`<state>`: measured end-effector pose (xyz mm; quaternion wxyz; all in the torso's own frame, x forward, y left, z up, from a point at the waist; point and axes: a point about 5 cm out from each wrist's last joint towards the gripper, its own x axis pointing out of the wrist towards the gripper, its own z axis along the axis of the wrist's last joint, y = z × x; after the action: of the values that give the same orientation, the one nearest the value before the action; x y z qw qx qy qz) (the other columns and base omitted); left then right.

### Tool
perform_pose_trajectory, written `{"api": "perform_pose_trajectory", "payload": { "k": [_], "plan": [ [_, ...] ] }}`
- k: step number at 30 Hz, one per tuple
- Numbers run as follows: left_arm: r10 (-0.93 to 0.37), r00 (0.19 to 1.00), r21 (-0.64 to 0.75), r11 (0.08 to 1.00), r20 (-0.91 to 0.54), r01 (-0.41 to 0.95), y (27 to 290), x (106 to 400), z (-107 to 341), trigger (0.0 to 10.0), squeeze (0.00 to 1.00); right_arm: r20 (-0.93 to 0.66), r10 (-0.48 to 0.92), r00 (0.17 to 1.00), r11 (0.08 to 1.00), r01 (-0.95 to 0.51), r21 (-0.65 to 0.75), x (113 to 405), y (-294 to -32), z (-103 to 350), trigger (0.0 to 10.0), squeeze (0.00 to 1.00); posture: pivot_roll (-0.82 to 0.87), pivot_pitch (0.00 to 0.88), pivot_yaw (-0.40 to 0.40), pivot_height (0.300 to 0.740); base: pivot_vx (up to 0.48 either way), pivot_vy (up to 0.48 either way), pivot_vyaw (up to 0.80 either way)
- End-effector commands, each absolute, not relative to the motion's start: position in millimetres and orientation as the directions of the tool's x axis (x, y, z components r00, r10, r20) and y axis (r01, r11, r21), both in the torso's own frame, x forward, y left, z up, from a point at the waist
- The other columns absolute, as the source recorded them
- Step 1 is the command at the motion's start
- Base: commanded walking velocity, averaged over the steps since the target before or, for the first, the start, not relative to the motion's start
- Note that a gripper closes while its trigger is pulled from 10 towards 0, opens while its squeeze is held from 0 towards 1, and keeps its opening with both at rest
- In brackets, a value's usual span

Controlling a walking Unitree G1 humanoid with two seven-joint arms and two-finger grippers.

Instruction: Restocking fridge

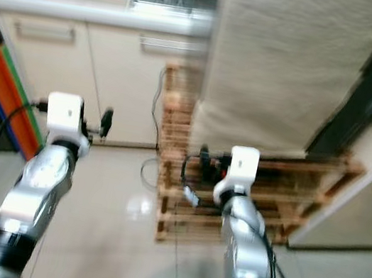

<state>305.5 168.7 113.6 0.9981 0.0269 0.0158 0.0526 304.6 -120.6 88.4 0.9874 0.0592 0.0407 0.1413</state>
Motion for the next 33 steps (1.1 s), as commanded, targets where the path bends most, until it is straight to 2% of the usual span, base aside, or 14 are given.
{"api": "perform_pose_trajectory", "payload": {
  "k": [1,4,7,10,12,15,19,24,29,33],
  "plan": [
    [0.091,0.996,0.056,0.994,0.003,-0.091,158.4,308.1,119.8,10.0,0.00,-0.059,0.273,0.960,0.957,-0.265,0.120,306.6,-128.9,90.6,10.0,0.10,0.06,0.000,-0.021,0.740,0.000,0.480,0.00],
    [0.060,0.998,0.052,0.997,0.014,-0.061,151.0,310.1,123.1,10.0,0.00,-0.039,0.255,0.966,0.966,-0.253,0.059,312.7,-130.9,97.6,10.0,0.03,0.07,0.000,-0.023,0.740,0.000,0.320,0.00],
    [0.030,0.999,0.065,0.997,0.037,-0.032,147.0,311.0,127.1,10.0,0.00,0.011,0.238,0.971,0.971,-0.239,0.023,315.2,-132.6,106.2,10.0,0.02,0.07,0.000,-0.020,0.740,0.000,0.000,0.00],
    [0.006,0.993,0.072,0.997,0.115,-0.015,144.0,310.8,139.7,10.0,0.00,0.188,0.145,0.971,0.989,-0.143,-0.024,317.6,-138.7,139.5,10.0,0.01,0.07,0.000,-0.028,0.740,0.000,0.000,0.00],
    [0.019,0.988,0.049,0.998,0.152,-0.026,146.9,311.7,148.6,10.0,0.00,0.223,0.116,0.968,0.993,-0.116,-0.016,317.1,-140.7,148.5,10.0,0.02,0.08,0.000,-0.032,0.740,0.000,0.000,0.00],
    [0.048,0.983,0.021,0.998,0.178,-0.053,158.5,313.6,157.8,10.0,0.00,0.201,0.070,0.977,0.997,-0.076,0.023,315.2,-146.3,146.1,10.0,0.02,0.09,0.000,-0.042,0.740,0.000,0.000,0.00],
    [0.080,0.986,-0.011,0.997,0.145,-0.079,166.9,313.9,152.4,10.0,0.00,0.137,0.095,0.986,0.994,-0.101,0.041,315.7,-142.4,131.1,10.0,0.01,0.10,0.000,-0.060,0.740,0.224,0.000,0.00],
    [0.109,0.984,-0.021,0.994,0.144,-0.107,162.3,316.1,153.8,10.0,0.00,0.133,0.110,0.985,0.993,-0.116,0.034,318.3,-136.3,132.4,10.0,0.01,0.09,0.000,-0.060,0.740,0.449,0.000,0.00],
    [0.038,0.985,0.013,0.999,0.168,-0.041,150.6,316.0,160.2,10.0,0.00,0.115,0.129,0.985,0.990,-0.134,0.041,329.2,-125.1,129.7,10.0,0.01,0.08,0.000,-0.027,0.740,0.450,0.000,0.00],
    [0.046,0.987,0.022,0.998,0.152,-0.050,155.2,315.2,158.0,10.0,0.00,0.126,0.134,0.983,0.989,-0.141,0.045,331.1,-121.3,131.6,10.0,0.02,0.08,0.000,-0.013,0.740,0.443,0.000,0.00]
  ]
}}
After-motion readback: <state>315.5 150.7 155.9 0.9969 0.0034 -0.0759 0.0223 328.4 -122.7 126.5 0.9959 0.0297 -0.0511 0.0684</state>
